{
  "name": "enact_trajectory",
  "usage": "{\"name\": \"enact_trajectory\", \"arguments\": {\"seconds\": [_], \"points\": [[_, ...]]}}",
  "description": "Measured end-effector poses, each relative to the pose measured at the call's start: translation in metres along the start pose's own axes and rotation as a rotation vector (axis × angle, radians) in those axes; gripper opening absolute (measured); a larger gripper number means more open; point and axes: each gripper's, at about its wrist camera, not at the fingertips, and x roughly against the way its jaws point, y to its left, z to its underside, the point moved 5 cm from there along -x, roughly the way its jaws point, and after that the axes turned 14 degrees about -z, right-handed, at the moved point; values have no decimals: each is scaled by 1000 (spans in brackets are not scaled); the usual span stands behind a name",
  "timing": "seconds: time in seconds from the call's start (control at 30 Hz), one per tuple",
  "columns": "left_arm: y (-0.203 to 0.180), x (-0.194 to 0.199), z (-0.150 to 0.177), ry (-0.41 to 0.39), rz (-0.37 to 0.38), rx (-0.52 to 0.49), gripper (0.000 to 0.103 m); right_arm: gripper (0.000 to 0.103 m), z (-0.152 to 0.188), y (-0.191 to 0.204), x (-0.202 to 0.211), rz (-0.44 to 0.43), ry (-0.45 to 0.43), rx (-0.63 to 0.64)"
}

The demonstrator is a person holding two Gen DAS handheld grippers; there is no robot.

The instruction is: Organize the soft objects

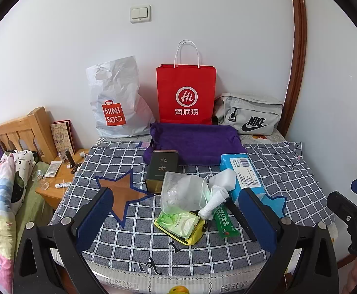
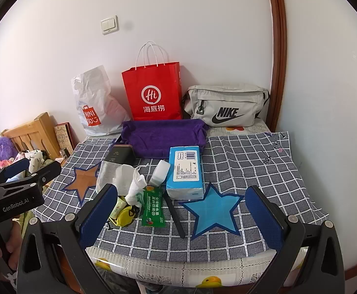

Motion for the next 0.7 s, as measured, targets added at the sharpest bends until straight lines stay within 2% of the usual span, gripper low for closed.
{"name": "enact_trajectory", "arguments": {"seconds": [0.7], "points": [[4,-1,4,3,5,8,103,102,1,7,3,-3,-6,11]]}}
